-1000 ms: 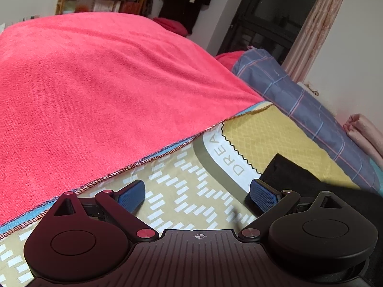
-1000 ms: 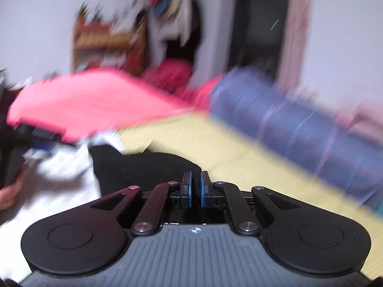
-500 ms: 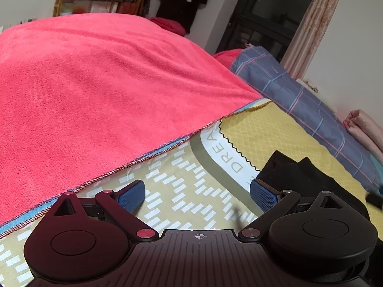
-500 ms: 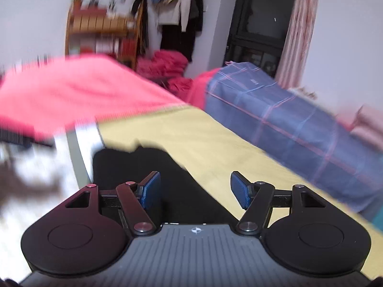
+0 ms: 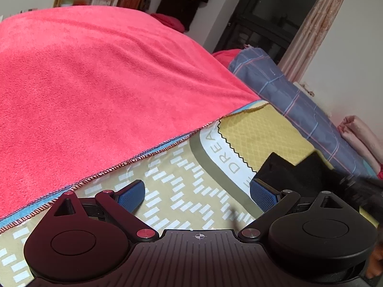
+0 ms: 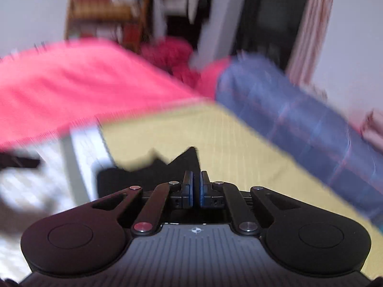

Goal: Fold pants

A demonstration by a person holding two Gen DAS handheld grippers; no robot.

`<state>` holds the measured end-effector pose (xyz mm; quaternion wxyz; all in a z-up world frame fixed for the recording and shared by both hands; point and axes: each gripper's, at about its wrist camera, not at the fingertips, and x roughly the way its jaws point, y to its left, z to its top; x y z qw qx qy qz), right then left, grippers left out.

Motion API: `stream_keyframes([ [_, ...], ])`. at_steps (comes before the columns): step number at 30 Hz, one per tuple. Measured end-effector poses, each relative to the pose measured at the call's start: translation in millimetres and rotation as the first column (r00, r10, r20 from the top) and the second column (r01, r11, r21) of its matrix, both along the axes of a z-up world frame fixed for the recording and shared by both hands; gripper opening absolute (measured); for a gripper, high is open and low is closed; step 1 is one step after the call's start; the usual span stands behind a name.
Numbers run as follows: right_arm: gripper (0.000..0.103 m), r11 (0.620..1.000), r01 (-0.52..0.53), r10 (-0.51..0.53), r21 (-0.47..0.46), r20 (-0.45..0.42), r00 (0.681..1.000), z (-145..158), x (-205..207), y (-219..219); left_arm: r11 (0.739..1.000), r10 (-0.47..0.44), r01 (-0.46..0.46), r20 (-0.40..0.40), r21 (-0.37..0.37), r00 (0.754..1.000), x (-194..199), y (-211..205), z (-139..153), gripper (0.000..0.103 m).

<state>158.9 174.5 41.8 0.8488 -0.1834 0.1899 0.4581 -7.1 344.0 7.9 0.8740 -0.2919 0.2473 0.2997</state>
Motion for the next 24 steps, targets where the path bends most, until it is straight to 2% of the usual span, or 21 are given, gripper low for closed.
stream_keyframes([
  [2, 0.007, 0.983, -0.125, 0.13, 0.133, -0.027, 0.991, 27.8, -5.9, -7.8, 1.0, 0.002, -0.002, 0.002, 0.001, 1.0, -0.5, -0.1, 0.3, 0.103],
  [4, 0.008, 0.967, -0.189, 0.199, 0.17, -0.046, 0.979, 32.6, -2.3, 2.7, 1.0, 0.005, -0.005, 0.001, -0.003, 1.0, -0.6, 0.8, -0.1, 0.103],
  [5, 0.008, 0.976, -0.164, 0.171, 0.141, -0.04, 0.984, 24.1, 2.8, 14.7, 1.0, 0.005, -0.005, 0.001, -0.006, 1.0, -0.8, 1.2, -0.4, 0.103],
  [7, 0.008, 0.996, -0.082, 0.081, -0.023, -0.042, 0.996, -8.9, 17.9, 44.9, 1.0, 0.007, -0.007, 0.001, -0.008, 1.0, -0.7, 2.0, -0.9, 0.103],
  [9, 0.008, 0.985, -0.016, 0.003, -0.172, -0.076, 0.997, -36.9, 29.7, 62.6, 1.0, 0.009, -0.009, -0.005, -0.005, 1.0, 0.4, 1.8, -1.1, 0.103],
  [10, 0.009, 0.988, -0.008, -0.005, -0.152, -0.082, 0.997, -36.6, 29.2, 58.5, 1.0, 0.008, -0.008, -0.006, -0.003, 1.0, 0.7, 1.6, -1.1, 0.103],
  [11, 0.011, 0.995, -0.002, -0.006, -0.095, -0.092, 0.996, -30.0, 26.0, 48.3, 1.0, 0.008, -0.008, -0.006, -0.001, 1.0, 0.8, 1.4, -1.0, 0.103],
  [13, 0.026, 1.0, 0.0, -0.002, -0.018, -0.136, 0.991, -8.6, 21.0, 23.7, 1.0, 0.006, -0.006, -0.006, 0.002, 1.0, 1.4, 0.8, -0.6, 0.103],
  [14, 0.039, 1.0, 0.007, -0.008, -0.007, -0.137, 0.99, 4.2, 16.9, 9.9, 1.0, 0.005, -0.005, -0.009, 0.003, 1.0, 2.1, 0.4, -0.6, 0.103],
  [15, 0.046, 1.0, 0.017, -0.017, -0.001, -0.12, 0.993, 17.9, 14.8, -6.1, 1.0, 0.004, -0.004, -0.013, 0.003, 1.0, 2.6, 0.2, -0.4, 0.103],
  [17, 0.053, 0.998, 0.062, -0.061, 0.012, -0.062, 0.996, 43.5, 10.0, -50.9, 1.0, -0.007, 0.007, -0.014, -0.001, 1.0, 3.4, -0.1, 0.3, 0.103],
  [19, 0.07, 0.99, 0.135, -0.134, 0.045, -0.012, 0.991, 68.9, 3.8, -106.5, 0.999, -0.032, 0.032, -0.02, -0.009, 0.999, 6.9, -0.8, 1.3, 0.103],
  [21, 0.075, 0.971, 0.229, -0.232, 0.074, 0.031, 0.972, 84.6, 3.0, -163.1, 0.998, -0.07, 0.069, -0.035, -0.01, 0.997, 12.7, -4.4, 5.1, 0.103],
  [24, 0.075, 0.927, 0.375, -0.376, 0.019, 0.04, 0.926, 79.7, 10.5, -228.3, 0.993, -0.107, 0.11, -0.045, 0.05, 0.993, 18.3, -20.3, 21.3, 0.103],
])
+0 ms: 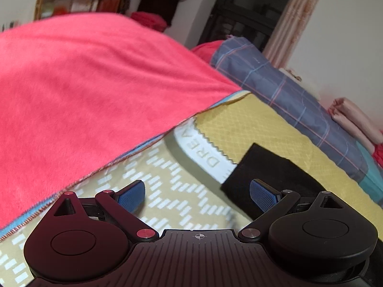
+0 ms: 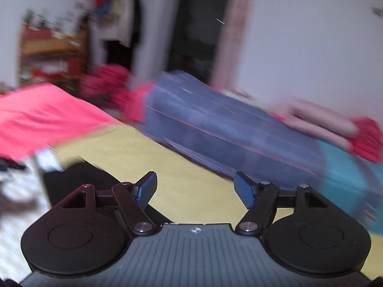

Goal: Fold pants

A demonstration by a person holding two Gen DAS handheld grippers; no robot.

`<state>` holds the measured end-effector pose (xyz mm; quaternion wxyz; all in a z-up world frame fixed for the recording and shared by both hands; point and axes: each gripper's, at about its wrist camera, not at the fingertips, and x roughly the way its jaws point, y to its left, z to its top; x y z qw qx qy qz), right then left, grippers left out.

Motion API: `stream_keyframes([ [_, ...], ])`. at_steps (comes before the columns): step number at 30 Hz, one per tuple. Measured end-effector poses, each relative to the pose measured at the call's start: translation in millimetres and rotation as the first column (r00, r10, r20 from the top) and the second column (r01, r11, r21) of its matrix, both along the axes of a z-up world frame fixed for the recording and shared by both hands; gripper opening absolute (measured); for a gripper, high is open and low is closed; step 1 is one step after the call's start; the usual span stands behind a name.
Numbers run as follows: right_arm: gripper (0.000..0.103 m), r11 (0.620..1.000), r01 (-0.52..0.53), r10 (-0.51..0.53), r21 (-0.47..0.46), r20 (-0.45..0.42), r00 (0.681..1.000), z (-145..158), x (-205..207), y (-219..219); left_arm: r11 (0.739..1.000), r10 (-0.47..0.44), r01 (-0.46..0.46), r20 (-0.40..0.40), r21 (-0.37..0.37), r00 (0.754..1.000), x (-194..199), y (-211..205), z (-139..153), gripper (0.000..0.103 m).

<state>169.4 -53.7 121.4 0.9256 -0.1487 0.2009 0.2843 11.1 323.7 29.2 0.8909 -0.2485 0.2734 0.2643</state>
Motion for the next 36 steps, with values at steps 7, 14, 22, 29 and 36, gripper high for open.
stream_keyframes([
  [7, 0.071, 0.999, 0.014, -0.021, -0.045, -0.174, 0.984, -68.4, 15.4, -29.9, 0.971, -0.21, 0.213, -0.035, 0.105, 0.977, 53.4, -49.3, 39.2, 0.103],
  [14, 0.071, 0.999, -0.039, 0.039, 0.005, -0.274, 0.961, -112.9, 42.1, 32.8, 0.98, -0.199, 0.198, -0.05, -0.034, 0.979, 125.4, -57.5, -16.2, 0.103],
  [22, 0.01, 0.999, -0.025, 0.03, 0.042, -0.12, 0.992, -111.5, 34.0, 47.7, 0.97, -0.223, 0.227, -0.054, 0.089, 0.973, 122.2, -65.6, -31.3, 0.103],
  [29, 0.04, 0.997, -0.006, -0.005, -0.072, -0.155, 0.988, -139.3, 42.9, 66.1, 0.957, -0.21, 0.233, -0.142, 0.172, 0.967, 134.6, -77.4, -37.2, 0.103],
  [36, 0.073, 0.995, 0.099, -0.096, 0.005, -0.166, 0.981, -113.7, 23.7, -20.8, 0.962, -0.199, 0.22, -0.14, 0.163, 0.97, 136.2, -74.6, -37.6, 0.103],
])
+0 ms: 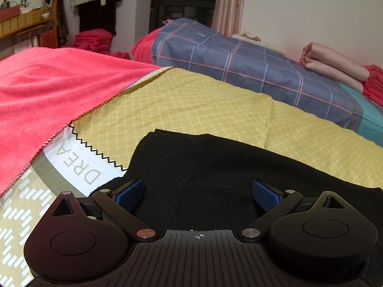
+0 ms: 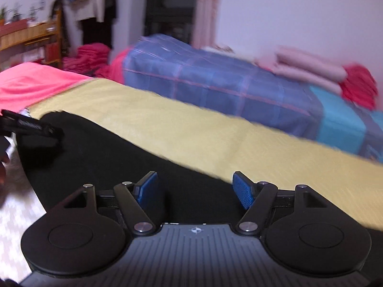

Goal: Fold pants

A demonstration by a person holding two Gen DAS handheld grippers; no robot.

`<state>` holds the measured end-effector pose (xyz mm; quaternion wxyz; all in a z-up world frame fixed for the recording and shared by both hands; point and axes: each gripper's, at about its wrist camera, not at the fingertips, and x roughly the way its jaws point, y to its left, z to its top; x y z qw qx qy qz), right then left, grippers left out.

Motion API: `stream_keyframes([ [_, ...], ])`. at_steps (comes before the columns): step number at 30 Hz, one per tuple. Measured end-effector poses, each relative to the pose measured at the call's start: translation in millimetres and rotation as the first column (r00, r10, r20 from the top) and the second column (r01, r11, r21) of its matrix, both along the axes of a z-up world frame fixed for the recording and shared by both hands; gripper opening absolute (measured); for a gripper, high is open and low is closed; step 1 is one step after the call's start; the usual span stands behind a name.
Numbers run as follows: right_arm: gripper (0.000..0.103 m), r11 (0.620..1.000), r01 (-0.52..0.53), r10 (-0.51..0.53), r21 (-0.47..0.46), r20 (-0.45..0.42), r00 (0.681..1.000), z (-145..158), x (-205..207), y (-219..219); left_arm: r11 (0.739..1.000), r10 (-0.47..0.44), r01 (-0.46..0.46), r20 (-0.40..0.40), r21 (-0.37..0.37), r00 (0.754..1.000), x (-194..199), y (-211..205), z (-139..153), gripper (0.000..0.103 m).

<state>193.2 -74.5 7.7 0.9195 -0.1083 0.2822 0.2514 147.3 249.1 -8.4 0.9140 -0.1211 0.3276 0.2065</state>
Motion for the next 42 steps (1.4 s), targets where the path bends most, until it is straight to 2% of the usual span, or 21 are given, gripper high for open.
stream_keyframes([
  [2, 0.07, 0.988, 0.149, -0.15, -0.043, -0.017, 0.989, -2.1, 2.4, -39.1, 1.0, 0.001, -0.001, 0.001, -0.001, 1.0, 0.6, 0.0, -0.3, 0.103],
  [3, 0.069, 0.969, 0.241, -0.242, -0.045, -0.027, 0.97, -1.5, 2.6, -62.1, 1.0, 0.002, -0.002, 0.002, -0.003, 1.0, 0.3, -0.2, -0.3, 0.103],
  [5, 0.069, 0.92, 0.39, -0.387, 0.043, -0.063, 0.92, 3.9, -3.1, -112.4, 1.0, 0.004, -0.004, 0.004, -0.005, 1.0, -0.1, -0.8, -0.3, 0.103],
  [6, 0.072, 0.88, 0.463, -0.454, 0.106, -0.093, 0.886, 7.3, -8.4, -137.9, 1.0, 0.005, -0.005, 0.005, -0.004, 1.0, -0.2, -1.0, -0.3, 0.103],
  [8, 0.075, 0.778, 0.595, -0.571, 0.203, -0.167, 0.804, 9.5, -20.5, -183.1, 1.0, 0.008, -0.008, 0.007, -0.003, 1.0, -0.4, -1.6, 0.0, 0.103],
  [10, 0.075, 0.701, 0.67, -0.628, 0.246, -0.233, 0.743, 3.8, -29.0, -215.8, 1.0, 0.013, -0.013, 0.01, -0.002, 1.0, -0.6, -1.2, -0.1, 0.103],
  [13, 0.074, 0.624, 0.748, -0.689, 0.227, -0.29, 0.664, -11.7, -30.3, -241.9, 1.0, 0.021, -0.021, 0.018, -0.007, 1.0, -2.2, 0.4, 0.4, 0.103],
  [14, 0.074, 0.605, 0.762, -0.703, 0.23, -0.296, 0.647, -16.3, -30.2, -245.9, 1.0, 0.026, -0.025, 0.021, -0.009, 0.999, -2.8, 1.3, 0.5, 0.103],
  [18, 0.079, 0.589, 0.761, -0.707, 0.272, -0.282, 0.648, -18.2, -23.2, -249.5, 0.999, 0.044, -0.044, 0.028, -0.01, 0.999, -2.6, 4.3, 0.3, 0.103],
  [24, 0.086, 0.593, 0.744, -0.708, 0.309, -0.24, 0.664, -26.4, -7.0, -250.5, 0.999, 0.051, -0.051, 0.028, -0.004, 0.998, -0.9, 4.5, -0.1, 0.103],
  [26, 0.085, 0.595, 0.74, -0.711, 0.313, -0.226, 0.666, -27.5, -2.7, -250.9, 0.999, 0.051, -0.051, 0.028, -0.004, 0.998, -0.5, 4.5, -0.2, 0.103],
  [27, 0.076, 0.594, 0.743, -0.716, 0.309, -0.218, 0.663, -27.5, -2.1, -250.3, 0.999, 0.051, -0.051, 0.028, -0.004, 0.998, -0.4, 4.6, -0.2, 0.103],
  [28, 0.053, 0.593, 0.75, -0.728, 0.293, -0.203, 0.654, -27.0, -2.2, -248.8, 0.999, 0.051, -0.051, 0.028, -0.004, 0.998, -0.3, 4.6, -0.2, 0.103],
  [29, 0.038, 0.595, 0.759, -0.741, 0.263, -0.185, 0.645, -26.2, -2.0, -247.2, 0.999, 0.051, -0.051, 0.028, -0.003, 0.998, -0.4, 4.5, -0.2, 0.103],
  [30, 0.025, 0.612, 0.75, -0.732, 0.251, -0.18, 0.657, -25.8, -2.1, -246.9, 0.999, 0.051, -0.051, 0.027, -0.003, 0.998, -0.2, 4.6, -0.2, 0.103],
  [31, 0.02, 0.624, 0.734, -0.712, 0.267, -0.193, 0.675, -25.0, -3.8, -248.3, 0.999, 0.051, -0.051, 0.027, -0.003, 0.998, -0.4, 4.5, -0.2, 0.103],
  [33, 0.018, 0.635, 0.718, -0.702, 0.286, -0.175, 0.691, -17.5, -12.3, -248.7, 0.999, 0.051, -0.051, 0.028, -0.004, 0.998, -0.4, 4.7, -0.2, 0.103],
  [35, 0.017, 0.647, 0.676, -0.686, 0.352, -0.119, 0.718, -1.5, -27.5, -254.3, 0.999, 0.051, -0.051, 0.027, -0.004, 0.998, -0.4, 4.5, -0.2, 0.103],
  [37, 0.017, 0.623, 0.672, -0.706, 0.401, -0.08, 0.703, 5.6, -36.7, -267.1, 0.999, 0.049, -0.049, 0.027, -0.002, 0.998, -0.2, 3.9, -0.5, 0.103],
  [40, 0.018, 0.584, 0.74, -0.709, 0.333, -0.234, 0.665, -16.4, -17.9, -283.2, 0.999, 0.046, -0.046, 0.021, 0.009, 0.999, 0.3, 2.5, -1.2, 0.103],
  [42, 0.022, 0.559, 0.75, -0.714, 0.355, -0.253, 0.652, -24.0, -20.2, -286.9, 0.999, 0.046, -0.046, 0.023, 0.003, 0.999, 0.2, 2.7, -1.3, 0.103],
])
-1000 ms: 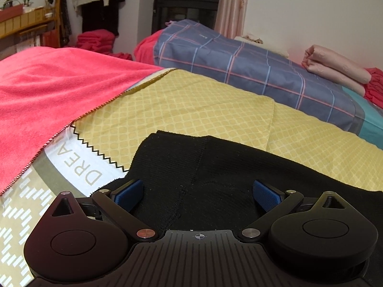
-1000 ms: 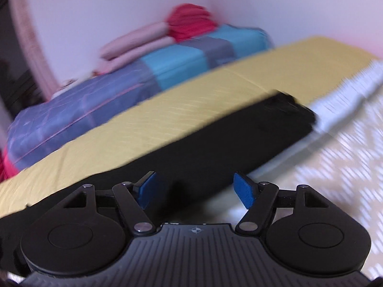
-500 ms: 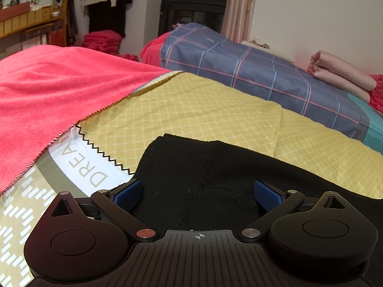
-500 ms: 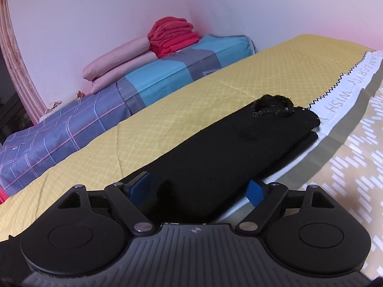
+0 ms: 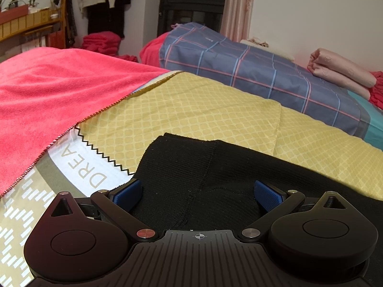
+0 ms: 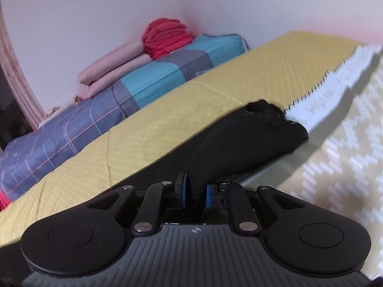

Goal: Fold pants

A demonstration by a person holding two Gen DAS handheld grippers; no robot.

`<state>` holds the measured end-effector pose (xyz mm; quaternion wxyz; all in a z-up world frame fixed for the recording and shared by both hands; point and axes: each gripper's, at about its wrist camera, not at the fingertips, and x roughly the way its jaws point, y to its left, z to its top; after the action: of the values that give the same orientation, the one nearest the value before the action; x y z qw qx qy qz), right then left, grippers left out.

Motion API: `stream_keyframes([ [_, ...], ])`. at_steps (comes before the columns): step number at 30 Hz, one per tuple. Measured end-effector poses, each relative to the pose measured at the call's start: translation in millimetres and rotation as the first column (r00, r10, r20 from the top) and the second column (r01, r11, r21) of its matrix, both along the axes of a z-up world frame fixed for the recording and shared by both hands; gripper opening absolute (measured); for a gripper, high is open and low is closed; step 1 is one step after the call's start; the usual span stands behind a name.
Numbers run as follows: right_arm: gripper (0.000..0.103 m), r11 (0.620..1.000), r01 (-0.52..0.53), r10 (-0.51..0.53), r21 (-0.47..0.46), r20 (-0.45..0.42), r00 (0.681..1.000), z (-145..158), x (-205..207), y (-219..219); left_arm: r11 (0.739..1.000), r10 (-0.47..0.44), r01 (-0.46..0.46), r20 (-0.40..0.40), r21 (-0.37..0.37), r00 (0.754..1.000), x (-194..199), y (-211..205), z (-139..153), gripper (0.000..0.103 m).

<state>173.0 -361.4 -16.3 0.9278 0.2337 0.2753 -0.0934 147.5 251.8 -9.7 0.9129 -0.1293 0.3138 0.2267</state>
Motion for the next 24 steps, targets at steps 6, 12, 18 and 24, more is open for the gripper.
stream_keyframes([
  [6, 0.059, 0.991, 0.135, -0.135, -0.01, 0.02, 0.991, 9.9, -13.3, -9.4, 1.0, 0.001, -0.001, -0.001, 0.0, 1.0, 0.0, 0.7, -0.1, 0.103],
  [12, 0.085, 0.965, 0.232, -0.225, -0.126, 0.069, 0.972, 32.3, -25.5, 2.1, 1.0, 0.002, -0.002, -0.002, -0.001, 1.0, -0.1, 0.9, 0.0, 0.103],
  [18, 0.085, 0.981, 0.093, -0.077, -0.173, 0.096, 0.992, 50.8, -20.8, 36.4, 1.0, 0.002, -0.002, -0.002, -0.001, 1.0, -0.2, 1.2, 0.0, 0.103],
  [24, 0.084, 0.942, -0.188, 0.22, -0.279, 0.087, 0.972, 57.7, -10.9, 103.8, 1.0, 0.002, -0.002, -0.003, -0.001, 1.0, -0.1, 1.1, 0.0, 0.103],
])
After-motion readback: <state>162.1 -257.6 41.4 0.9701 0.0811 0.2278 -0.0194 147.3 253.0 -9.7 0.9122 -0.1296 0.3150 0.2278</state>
